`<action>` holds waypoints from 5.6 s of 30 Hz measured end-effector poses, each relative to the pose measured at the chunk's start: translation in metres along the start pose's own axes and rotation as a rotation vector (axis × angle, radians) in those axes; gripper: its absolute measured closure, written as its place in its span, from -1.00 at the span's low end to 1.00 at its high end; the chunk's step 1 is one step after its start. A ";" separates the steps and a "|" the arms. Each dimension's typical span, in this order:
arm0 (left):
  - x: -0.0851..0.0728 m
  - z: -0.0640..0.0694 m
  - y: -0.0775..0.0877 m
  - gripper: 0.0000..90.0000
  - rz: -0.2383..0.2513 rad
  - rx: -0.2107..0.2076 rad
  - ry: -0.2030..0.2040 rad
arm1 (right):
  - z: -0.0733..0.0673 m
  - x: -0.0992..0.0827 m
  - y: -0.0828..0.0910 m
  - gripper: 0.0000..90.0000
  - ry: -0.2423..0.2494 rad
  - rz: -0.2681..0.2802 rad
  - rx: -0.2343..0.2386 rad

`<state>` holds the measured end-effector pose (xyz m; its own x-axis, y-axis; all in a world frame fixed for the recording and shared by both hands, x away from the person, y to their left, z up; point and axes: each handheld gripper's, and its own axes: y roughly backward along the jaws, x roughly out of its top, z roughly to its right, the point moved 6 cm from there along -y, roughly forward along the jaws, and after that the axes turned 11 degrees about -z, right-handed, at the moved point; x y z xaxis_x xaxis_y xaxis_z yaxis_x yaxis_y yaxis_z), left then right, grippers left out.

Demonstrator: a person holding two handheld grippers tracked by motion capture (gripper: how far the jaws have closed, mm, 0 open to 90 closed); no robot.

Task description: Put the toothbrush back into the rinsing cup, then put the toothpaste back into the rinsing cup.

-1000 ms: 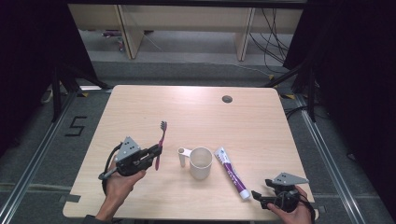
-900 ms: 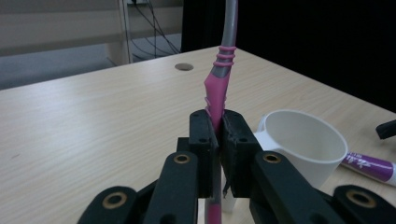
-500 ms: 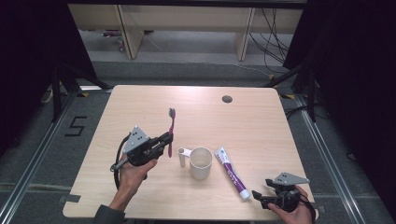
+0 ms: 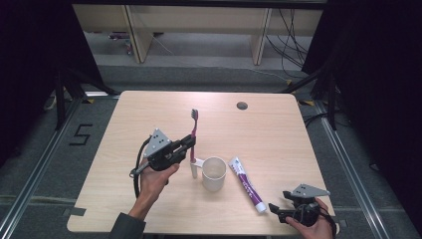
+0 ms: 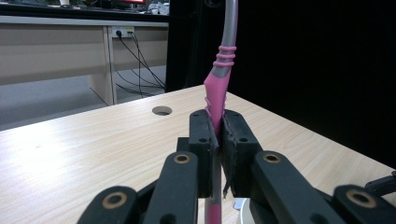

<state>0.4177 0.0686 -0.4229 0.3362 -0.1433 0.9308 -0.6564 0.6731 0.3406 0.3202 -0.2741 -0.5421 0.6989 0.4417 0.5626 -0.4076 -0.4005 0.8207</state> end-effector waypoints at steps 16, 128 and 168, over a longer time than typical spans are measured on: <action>-0.020 -0.004 -0.011 0.84 -0.006 -0.015 0.013 | 0.000 0.000 0.000 -0.41 0.001 -0.003 0.005; -0.131 0.003 0.088 -0.61 -0.317 0.025 0.040 | 0.002 -0.001 -0.002 -0.41 -0.010 0.006 0.026; -0.171 0.053 0.117 -0.65 -0.415 0.028 -0.026 | 0.004 -0.001 0.007 -0.30 -0.007 0.013 -0.010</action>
<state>0.2475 0.1337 -0.5356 0.5593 -0.4168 0.7166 -0.4871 0.5342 0.6909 0.3183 -0.2805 -0.5372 0.6976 0.4306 0.5726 -0.4224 -0.3983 0.8142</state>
